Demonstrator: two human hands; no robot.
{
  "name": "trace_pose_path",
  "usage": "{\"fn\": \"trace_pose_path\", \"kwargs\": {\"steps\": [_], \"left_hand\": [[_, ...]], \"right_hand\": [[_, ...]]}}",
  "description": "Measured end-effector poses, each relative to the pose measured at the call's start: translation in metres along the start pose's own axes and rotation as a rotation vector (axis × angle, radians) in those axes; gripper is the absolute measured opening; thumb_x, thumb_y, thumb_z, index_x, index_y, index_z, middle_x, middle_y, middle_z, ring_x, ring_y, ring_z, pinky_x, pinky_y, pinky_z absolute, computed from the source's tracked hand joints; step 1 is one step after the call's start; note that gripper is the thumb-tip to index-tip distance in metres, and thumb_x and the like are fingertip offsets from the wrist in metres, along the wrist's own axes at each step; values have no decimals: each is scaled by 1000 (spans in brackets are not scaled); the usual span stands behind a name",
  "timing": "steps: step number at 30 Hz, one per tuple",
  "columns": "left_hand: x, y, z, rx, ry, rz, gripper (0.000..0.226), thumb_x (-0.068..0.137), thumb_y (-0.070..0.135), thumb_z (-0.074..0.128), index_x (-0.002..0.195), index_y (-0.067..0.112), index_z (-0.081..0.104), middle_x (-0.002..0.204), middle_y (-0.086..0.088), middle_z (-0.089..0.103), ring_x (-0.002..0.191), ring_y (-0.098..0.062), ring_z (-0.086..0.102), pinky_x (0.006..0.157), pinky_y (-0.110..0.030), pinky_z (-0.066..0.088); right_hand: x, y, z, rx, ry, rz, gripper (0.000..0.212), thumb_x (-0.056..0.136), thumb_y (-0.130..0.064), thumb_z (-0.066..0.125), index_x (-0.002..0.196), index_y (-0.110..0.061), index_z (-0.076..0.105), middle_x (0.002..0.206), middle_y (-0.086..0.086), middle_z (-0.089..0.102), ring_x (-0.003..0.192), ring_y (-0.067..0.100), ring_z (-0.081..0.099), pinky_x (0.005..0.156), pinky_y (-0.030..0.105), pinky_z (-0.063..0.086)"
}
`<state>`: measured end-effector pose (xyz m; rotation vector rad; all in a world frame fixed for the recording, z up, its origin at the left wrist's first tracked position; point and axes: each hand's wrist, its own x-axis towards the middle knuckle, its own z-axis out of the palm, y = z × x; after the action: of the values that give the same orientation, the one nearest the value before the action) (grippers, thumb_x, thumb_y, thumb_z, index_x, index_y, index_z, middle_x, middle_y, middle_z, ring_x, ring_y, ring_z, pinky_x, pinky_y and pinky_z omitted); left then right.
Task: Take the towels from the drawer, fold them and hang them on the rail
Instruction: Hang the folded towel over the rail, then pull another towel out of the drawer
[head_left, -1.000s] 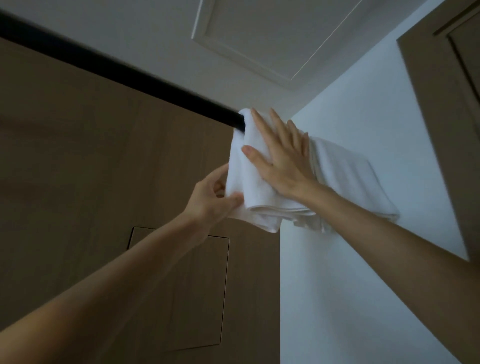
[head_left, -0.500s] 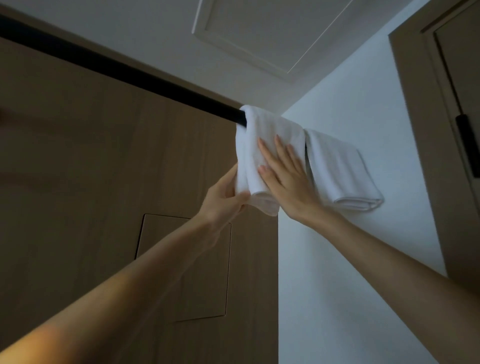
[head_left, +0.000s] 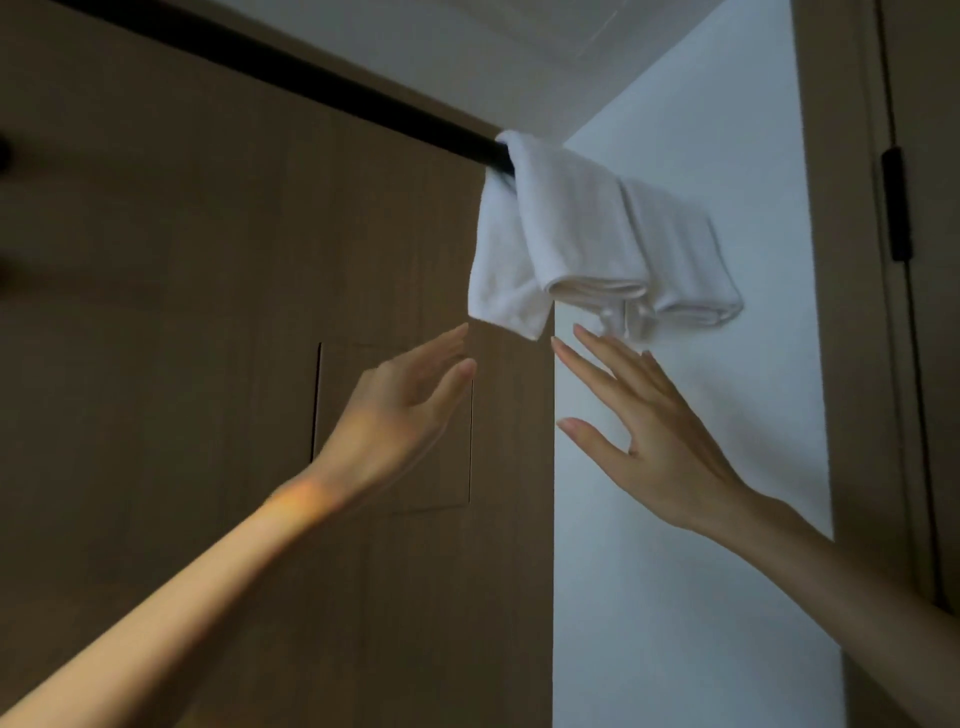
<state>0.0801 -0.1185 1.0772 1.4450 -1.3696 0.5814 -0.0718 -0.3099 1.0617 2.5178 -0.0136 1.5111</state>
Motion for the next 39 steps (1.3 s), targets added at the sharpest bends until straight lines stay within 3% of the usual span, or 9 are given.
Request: {"fn": "trace_pose_path", "kwargs": {"steps": [3,9,15,20,26,32,39], "left_hand": [[-39,-10,0,244,-64,10,49,95,54,45,142,40,41,139,18,50,127,-3,48,106,-33,43],[-131,-8,2,629,-144,98,53,93,50,39,141,29,46,141,8,51,125,-15,52,99,-30,43],[-220,3,12,770,-255,-37,53,94,49,39,142,27,45,143,4,49,131,-19,48,107,-35,36],[-292,22,31,798,-344,-191,54,94,48,36,142,25,46,142,0,51,129,-23,50,107,-39,36],[-390,36,44,788,-415,-384,51,95,40,47,143,24,44,142,0,50,129,-23,50,106,-43,40],[-488,24,58,766,-495,-570,50,94,33,57,141,22,47,136,-1,56,122,-23,55,101,-41,45],[-614,-25,88,684,-582,-859,51,96,33,53,144,25,42,140,2,52,127,-18,50,104,-37,42]], "right_hand": [[-33,-16,5,29,-76,24,58,96,-55,34,151,-43,20,160,-15,18,148,3,7,122,36,4],[-102,-44,25,123,-210,48,55,95,-51,39,147,-46,25,153,-25,23,142,-7,9,119,26,3],[-175,-74,38,244,-324,51,51,97,-35,53,146,-36,37,150,-14,38,142,8,29,120,34,13],[-251,-102,47,343,-435,50,47,94,-37,49,141,-33,46,143,-10,50,135,12,41,116,36,23],[-345,-134,66,452,-618,22,43,95,-32,56,138,-32,50,140,-12,52,131,8,42,112,27,18],[-428,-172,100,541,-805,53,41,94,-27,58,134,-30,54,134,-12,56,124,7,44,110,33,32],[-523,-217,162,604,-1085,129,39,101,-32,45,140,-33,46,140,-13,49,132,5,38,113,25,18]]}}
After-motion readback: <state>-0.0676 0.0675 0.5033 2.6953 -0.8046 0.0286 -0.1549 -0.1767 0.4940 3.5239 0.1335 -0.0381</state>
